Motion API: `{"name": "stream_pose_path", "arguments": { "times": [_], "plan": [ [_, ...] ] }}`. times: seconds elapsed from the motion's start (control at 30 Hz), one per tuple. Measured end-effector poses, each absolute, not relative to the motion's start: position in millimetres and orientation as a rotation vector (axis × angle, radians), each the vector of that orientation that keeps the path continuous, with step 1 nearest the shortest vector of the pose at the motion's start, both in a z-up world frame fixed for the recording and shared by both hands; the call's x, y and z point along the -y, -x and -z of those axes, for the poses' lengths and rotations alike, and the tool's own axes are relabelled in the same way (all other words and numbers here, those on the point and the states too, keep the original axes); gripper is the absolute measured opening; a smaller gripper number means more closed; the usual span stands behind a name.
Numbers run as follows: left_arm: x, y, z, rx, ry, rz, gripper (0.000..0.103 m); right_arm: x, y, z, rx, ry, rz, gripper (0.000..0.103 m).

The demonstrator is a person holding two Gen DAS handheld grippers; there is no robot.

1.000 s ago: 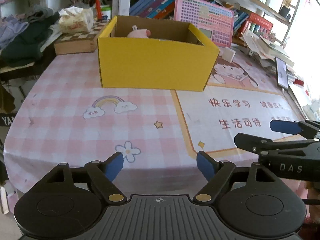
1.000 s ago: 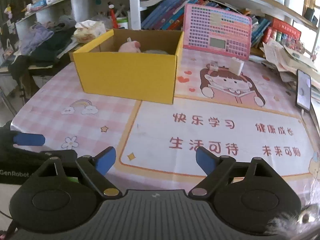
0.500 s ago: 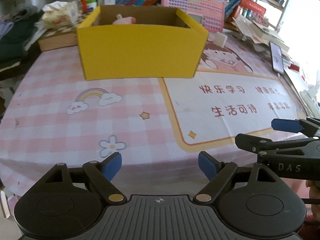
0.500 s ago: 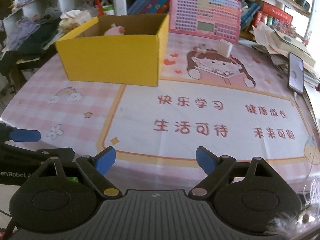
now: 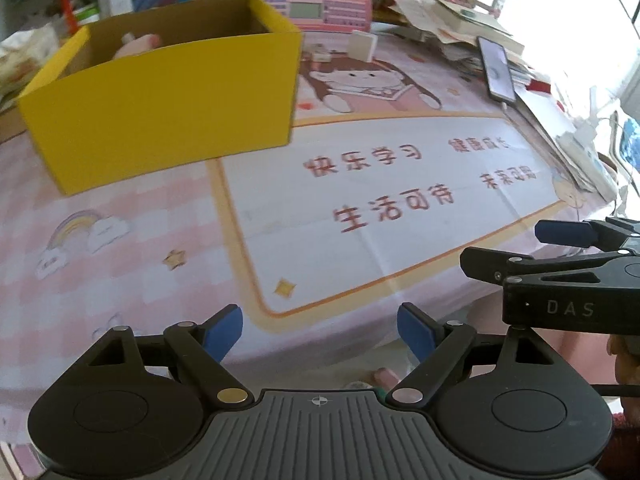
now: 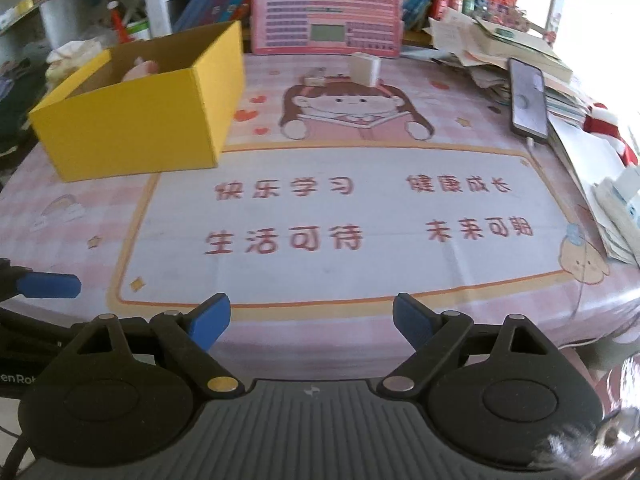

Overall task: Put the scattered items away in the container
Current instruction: 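Withdraw both open tools from the box toward the white charger and card box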

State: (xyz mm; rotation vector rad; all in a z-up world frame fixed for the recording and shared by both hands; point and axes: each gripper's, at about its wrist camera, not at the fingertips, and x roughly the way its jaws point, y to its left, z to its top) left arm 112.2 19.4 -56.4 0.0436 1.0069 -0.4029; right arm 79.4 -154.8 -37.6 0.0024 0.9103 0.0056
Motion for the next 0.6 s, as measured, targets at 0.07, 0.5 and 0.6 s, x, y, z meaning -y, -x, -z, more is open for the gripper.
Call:
{"name": "stream_pose_path", "arguments": {
  "times": [0.07,0.5,0.6],
  "plan": [
    [-10.0,-116.3,56.5,-1.009,-0.053,0.419,0.087,163.5,-81.5,38.5,-0.915,-0.008,0.012,0.088],
    [60.0,-153.0,53.1,-0.958,-0.078,0.549,0.087,224.1,-110.1,36.1,-0.88,-0.013,0.098,0.088],
    [77.1,-167.5,52.6,-0.942,-0.081,0.552,0.087,240.2,-126.1,35.7,-0.873,-0.013,0.1,0.088]
  ]
}}
